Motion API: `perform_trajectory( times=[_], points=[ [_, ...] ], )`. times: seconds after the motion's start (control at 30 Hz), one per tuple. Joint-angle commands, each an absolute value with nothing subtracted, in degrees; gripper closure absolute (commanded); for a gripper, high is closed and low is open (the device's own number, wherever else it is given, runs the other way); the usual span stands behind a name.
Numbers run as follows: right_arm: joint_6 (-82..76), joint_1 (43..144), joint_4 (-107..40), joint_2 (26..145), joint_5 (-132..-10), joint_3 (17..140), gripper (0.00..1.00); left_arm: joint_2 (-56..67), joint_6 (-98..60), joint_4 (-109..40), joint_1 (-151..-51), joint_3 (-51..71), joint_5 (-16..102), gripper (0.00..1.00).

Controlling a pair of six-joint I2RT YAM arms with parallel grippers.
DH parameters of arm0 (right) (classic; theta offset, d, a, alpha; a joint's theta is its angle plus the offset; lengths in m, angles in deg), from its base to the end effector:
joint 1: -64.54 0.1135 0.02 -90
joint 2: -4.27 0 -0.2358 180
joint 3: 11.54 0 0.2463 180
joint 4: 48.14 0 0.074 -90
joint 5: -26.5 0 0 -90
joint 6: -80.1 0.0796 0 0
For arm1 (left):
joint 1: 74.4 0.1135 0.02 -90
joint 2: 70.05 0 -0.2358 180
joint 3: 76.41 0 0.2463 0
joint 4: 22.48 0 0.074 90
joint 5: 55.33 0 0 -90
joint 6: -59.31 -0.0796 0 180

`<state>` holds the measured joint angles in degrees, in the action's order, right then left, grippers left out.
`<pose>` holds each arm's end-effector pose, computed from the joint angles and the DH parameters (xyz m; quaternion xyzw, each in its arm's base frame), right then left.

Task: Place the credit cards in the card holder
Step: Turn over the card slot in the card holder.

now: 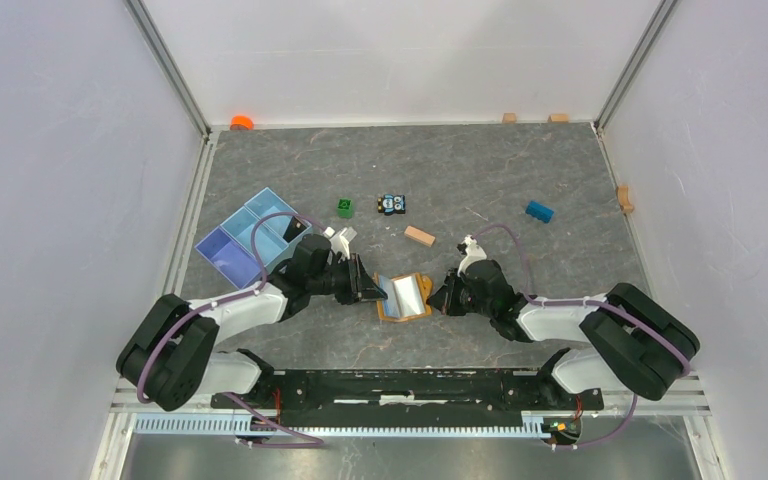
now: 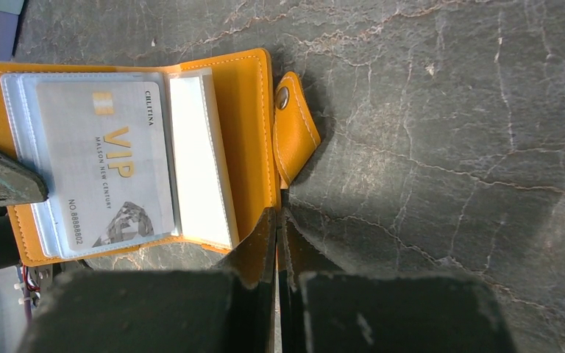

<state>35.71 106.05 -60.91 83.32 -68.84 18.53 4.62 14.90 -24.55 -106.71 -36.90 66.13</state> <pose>0.1902 0.1782 0.0686 0.0108 0.8911 0.3415 0.2988 0.2077 -0.1805 0.1132 0.0200 0.8704 -0.4578 0.1800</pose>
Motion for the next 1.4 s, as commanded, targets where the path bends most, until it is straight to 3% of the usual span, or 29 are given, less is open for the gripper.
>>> perform_trajectory(
  times=[0.0,0.77,1.13,1.37],
  points=[
    [33.4,106.0,-53.0,85.8,-65.9,17.4,1.0,3.5,14.7,-22.9,-106.5,-37.1,68.2,0.7],
    [33.4,106.0,-53.9,88.1,-66.2,17.2,1.0,4.0,15.0,-19.0,-106.5,-37.8,70.5,0.68],
    [33.5,106.0,-54.0,88.0,-66.2,16.9,1.0,7.3,15.6,-15.9,-106.6,-37.6,70.8,0.81],
    [32.7,106.0,-49.6,83.0,-61.7,17.2,1.0,9.2,14.0,-32.1,-106.0,-34.2,60.4,0.91]
  ],
)
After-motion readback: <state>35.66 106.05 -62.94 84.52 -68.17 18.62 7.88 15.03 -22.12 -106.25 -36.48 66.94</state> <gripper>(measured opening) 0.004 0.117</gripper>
